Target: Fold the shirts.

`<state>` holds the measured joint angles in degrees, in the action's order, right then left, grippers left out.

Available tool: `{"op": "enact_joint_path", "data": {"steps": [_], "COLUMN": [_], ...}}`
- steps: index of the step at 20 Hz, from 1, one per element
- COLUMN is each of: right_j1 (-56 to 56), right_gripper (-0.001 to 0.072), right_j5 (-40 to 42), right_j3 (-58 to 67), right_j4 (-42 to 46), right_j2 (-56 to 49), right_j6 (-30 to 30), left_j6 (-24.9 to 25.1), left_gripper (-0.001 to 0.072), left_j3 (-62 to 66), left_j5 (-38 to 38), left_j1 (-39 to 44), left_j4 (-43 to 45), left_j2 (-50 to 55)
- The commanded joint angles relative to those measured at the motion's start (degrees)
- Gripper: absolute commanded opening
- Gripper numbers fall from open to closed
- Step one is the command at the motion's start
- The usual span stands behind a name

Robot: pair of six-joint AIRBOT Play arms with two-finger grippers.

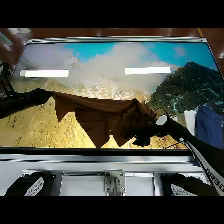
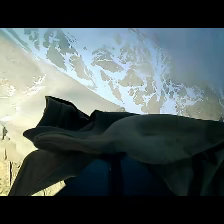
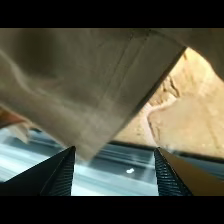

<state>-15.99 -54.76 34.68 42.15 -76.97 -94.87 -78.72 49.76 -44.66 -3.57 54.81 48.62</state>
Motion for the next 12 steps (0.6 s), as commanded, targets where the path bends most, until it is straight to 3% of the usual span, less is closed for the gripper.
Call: {"op": "enact_joint_path", "data": {"steps": [1, 6, 7, 9, 10, 12], "right_j1": [-0.7, -0.7, -0.7, -0.7, -0.7, -0.6], "right_gripper": [0.0621, 0.0611, 0.0571, 0.0435, 0.0286, 0.0059], "right_j5": [4.3, 7.6, 8.2, 9.0, 8.8, 8.6], "right_j3": [-0.4, -0.3, -0.3, 0.0, 0.2, 0.7], "right_j4": [-4.2, -7.8, -8.3, -9.3, -9.3, -9.3], "right_j2": [-1.6, -3.2, -3.5, -3.5, -3.5, -3.5], "right_j6": [0.4, -0.8, -0.9, -0.9, -0.9, -0.9], "left_j6": [0.0, 0.0, 0.0, 0.0, 0.0, 0.0], "left_gripper": [0.0034, 0.0034, 0.0034, 0.0034, 0.0034, 0.0034], "left_j3": [0.0, 0.0, 0.0, 0.0, 0.0, 0.0], "left_j5": [0.1, 0.1, 0.1, 0.2, 0.2, 0.2], "left_j1": [0.0, 0.0, 0.0, 0.0, 0.0, 0.0], "left_j4": [0.0, 0.0, 0.0, 0.0, 0.0, 0.0], "left_j2": [-0.1, -0.3, -0.3, -0.6, -0.7, -0.8]}}
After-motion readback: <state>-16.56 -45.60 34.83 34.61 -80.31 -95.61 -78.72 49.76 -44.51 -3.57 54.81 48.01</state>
